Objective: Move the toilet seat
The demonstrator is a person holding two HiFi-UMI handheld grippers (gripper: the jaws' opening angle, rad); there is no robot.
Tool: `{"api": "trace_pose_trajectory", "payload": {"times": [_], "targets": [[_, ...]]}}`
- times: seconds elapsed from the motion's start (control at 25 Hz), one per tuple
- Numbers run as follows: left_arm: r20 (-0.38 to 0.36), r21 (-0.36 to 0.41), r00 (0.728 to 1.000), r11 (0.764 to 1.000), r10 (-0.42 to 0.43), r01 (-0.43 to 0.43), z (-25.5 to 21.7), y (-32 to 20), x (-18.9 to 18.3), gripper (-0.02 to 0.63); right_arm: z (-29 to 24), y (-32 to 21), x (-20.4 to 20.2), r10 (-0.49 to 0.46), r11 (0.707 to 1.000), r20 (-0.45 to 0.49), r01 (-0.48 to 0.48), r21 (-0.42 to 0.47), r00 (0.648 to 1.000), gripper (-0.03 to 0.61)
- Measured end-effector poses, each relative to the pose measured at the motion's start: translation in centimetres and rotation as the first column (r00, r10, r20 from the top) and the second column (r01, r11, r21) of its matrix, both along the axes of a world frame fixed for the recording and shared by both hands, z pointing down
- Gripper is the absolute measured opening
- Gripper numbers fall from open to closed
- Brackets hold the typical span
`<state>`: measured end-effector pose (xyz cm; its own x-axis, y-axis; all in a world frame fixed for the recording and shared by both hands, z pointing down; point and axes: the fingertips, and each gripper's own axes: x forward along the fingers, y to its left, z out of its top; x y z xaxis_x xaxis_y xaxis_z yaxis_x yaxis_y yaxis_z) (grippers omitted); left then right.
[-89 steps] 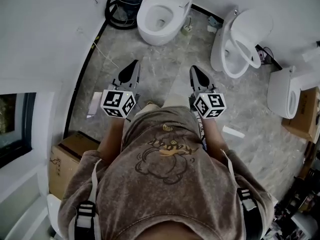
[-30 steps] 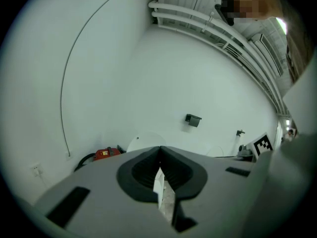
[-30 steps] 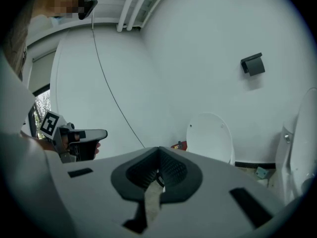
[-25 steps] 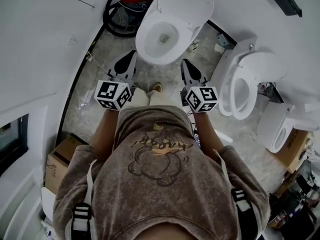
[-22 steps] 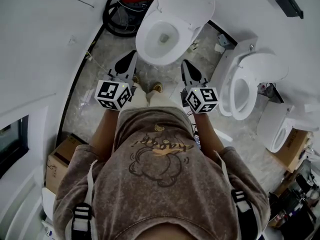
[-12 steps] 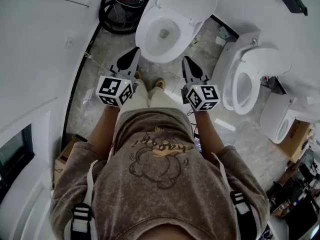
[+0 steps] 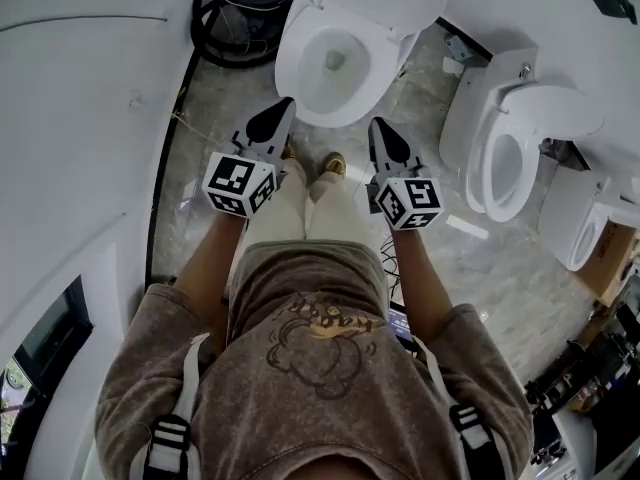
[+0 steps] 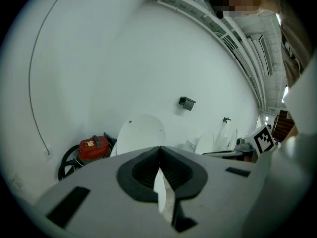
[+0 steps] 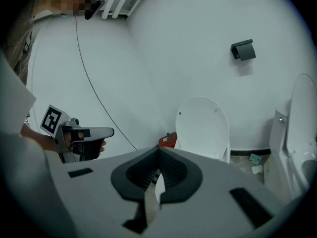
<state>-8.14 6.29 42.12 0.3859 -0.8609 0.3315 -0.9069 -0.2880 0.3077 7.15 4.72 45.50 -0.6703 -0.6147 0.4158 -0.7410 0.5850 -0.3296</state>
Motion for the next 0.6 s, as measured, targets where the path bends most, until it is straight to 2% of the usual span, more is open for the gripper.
{"api": "trace_pose_trajectory", "payload": {"times": [0.6], "targets": [[0.032, -0.064, 0.993, 0.992, 0.112, -0.110, 8.9, -3.0, -0.4, 0.009, 8.6, -2.2, -2.2, 0.022, 0.998, -0.023, -0.023, -0.051, 1.000, -0.002]]}}
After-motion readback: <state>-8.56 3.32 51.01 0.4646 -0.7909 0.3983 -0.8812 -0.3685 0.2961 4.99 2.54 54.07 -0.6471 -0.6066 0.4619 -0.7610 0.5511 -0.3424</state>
